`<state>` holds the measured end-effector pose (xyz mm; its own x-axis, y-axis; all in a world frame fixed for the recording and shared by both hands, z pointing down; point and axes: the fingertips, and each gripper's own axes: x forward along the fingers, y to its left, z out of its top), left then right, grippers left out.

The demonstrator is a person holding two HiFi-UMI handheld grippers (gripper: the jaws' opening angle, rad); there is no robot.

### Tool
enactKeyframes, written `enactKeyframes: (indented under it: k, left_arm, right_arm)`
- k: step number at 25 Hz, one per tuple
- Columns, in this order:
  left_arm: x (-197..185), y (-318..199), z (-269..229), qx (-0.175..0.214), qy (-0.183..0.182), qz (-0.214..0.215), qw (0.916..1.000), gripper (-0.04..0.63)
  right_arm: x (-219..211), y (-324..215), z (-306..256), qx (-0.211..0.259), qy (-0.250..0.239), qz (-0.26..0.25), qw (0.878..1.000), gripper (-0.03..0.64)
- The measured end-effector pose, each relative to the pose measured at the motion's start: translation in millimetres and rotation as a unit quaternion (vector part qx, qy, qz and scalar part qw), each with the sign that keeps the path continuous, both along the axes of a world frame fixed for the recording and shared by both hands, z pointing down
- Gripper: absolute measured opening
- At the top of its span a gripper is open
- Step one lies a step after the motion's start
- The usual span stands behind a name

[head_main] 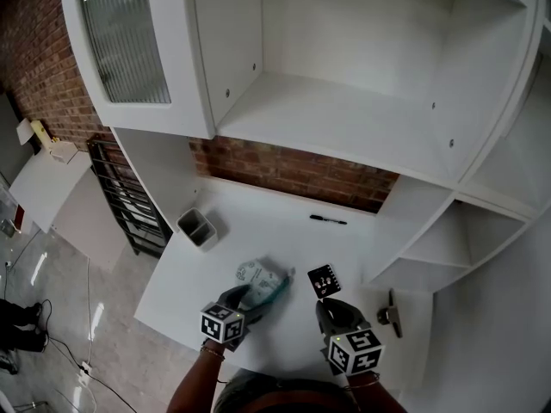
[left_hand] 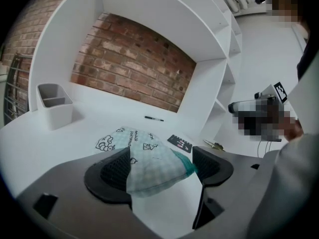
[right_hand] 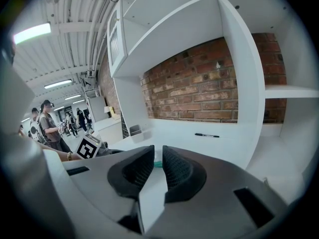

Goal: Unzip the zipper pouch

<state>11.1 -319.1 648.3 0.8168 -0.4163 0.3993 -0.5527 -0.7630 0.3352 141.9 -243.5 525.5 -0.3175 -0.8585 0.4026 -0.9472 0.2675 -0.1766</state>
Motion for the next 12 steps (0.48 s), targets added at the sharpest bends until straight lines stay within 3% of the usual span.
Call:
enactKeyframes:
  k: [12]
  left_arm:
    - [-36,27,-26,0.008,0.027,-0.043,0.9987,0.365]
  right_arm:
    - [-16,-1,1,-0.002,0.001,-0.019,1.000,0.051]
